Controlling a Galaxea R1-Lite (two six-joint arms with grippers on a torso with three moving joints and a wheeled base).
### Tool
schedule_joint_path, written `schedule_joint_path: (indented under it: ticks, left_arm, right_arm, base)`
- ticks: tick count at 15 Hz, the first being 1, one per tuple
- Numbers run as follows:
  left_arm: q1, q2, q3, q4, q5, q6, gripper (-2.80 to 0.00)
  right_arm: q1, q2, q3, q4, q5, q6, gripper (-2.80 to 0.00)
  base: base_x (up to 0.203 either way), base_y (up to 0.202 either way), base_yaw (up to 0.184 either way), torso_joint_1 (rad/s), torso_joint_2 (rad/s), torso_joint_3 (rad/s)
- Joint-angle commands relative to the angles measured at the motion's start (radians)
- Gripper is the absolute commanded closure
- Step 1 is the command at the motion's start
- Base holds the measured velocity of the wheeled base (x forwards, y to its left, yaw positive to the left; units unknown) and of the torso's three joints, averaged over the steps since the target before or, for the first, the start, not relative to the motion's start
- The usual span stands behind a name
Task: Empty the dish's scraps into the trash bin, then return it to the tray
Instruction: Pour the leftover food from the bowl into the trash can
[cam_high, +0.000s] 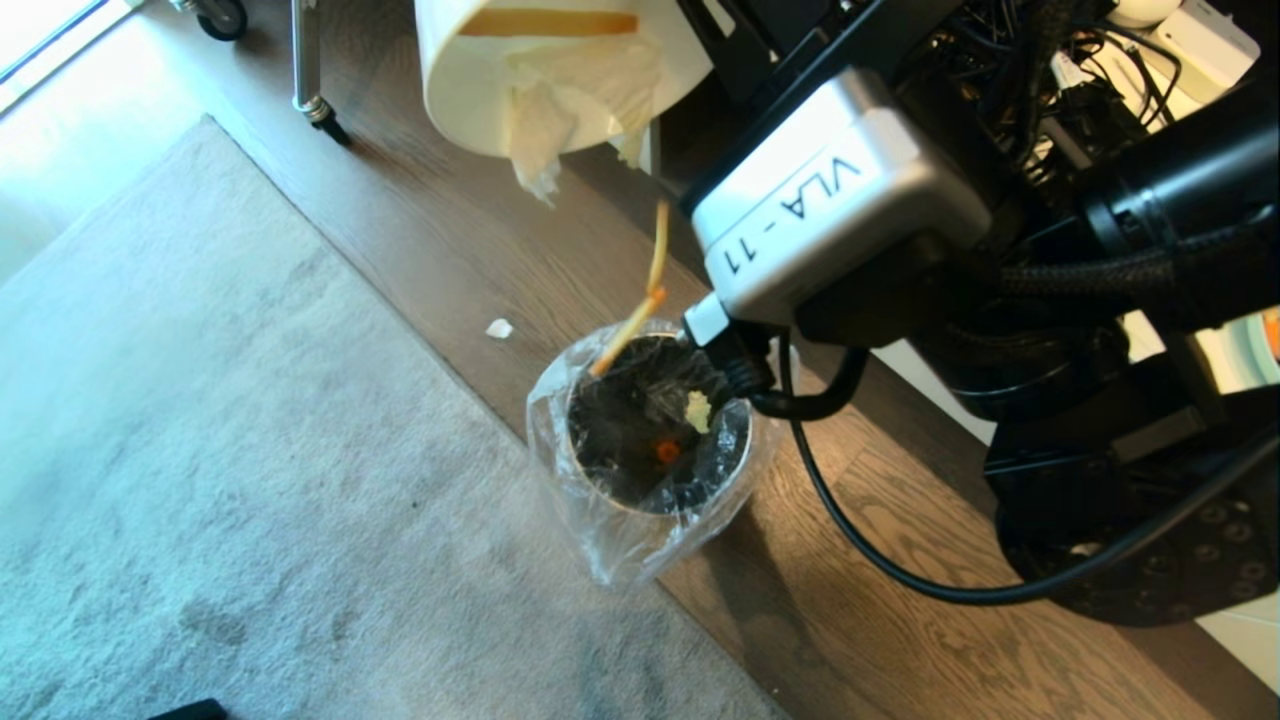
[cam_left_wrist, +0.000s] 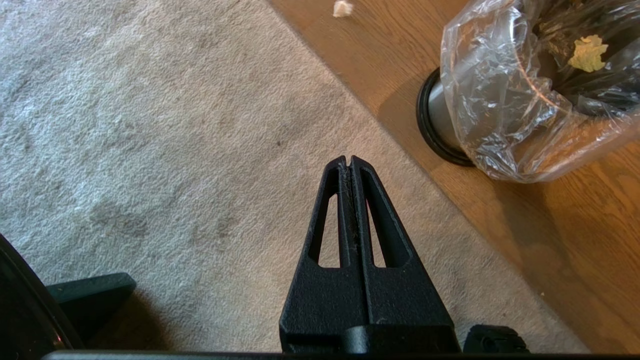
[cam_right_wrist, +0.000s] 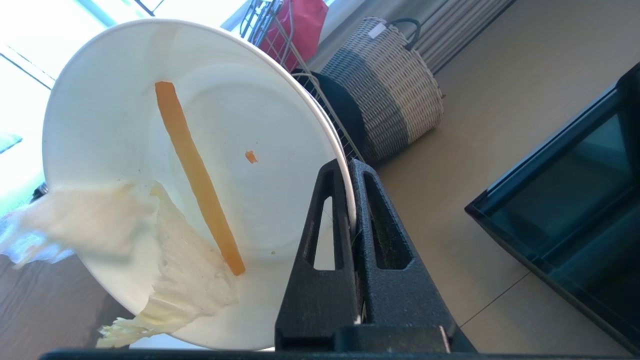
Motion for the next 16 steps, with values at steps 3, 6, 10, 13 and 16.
schedule_joint_path:
  ticks: [3, 6, 10, 13, 16]
  left_arm:
    - [0.0, 0.0, 0.0, 0.0, 0.001, -0.001, 0.0]
    - [0.0, 0.0, 0.0, 0.0, 0.001, -0.001, 0.0]
    - [0.0, 0.0, 0.0, 0.0, 0.001, -0.001, 0.0]
    - [0.0, 0.0, 0.0, 0.0, 0.001, -0.001, 0.0]
    - [0.0, 0.0, 0.0, 0.0, 0.001, -0.001, 0.0]
  right_arm:
    - [0.004, -0.027, 0.006, -0.046, 0.001, -0.007, 0.0]
    - [0.005, -0.042, 0.009, -0.046, 0.001, -0.006, 0.0]
    - [0.007, -0.045, 0.011, -0.046, 0.001, -0.006, 0.0]
    - [0.031, -0.048, 0.009, -0.046, 0.001, -0.007, 0.0]
    - [0.097, -0.068, -0.031, -0.046, 0.0, -0.009, 0.0]
  base:
    - [0.0, 0.0, 0.0, 0.0, 0.0, 0.0]
    - [0.0, 0.0, 0.0, 0.0, 0.0, 0.0]
    - [0.0, 0.0, 0.0, 0.0, 0.0, 0.0]
    - [0.0, 0.0, 0.0, 0.0, 0.0, 0.0]
    - [0.0, 0.0, 0.0, 0.0, 0.0, 0.0]
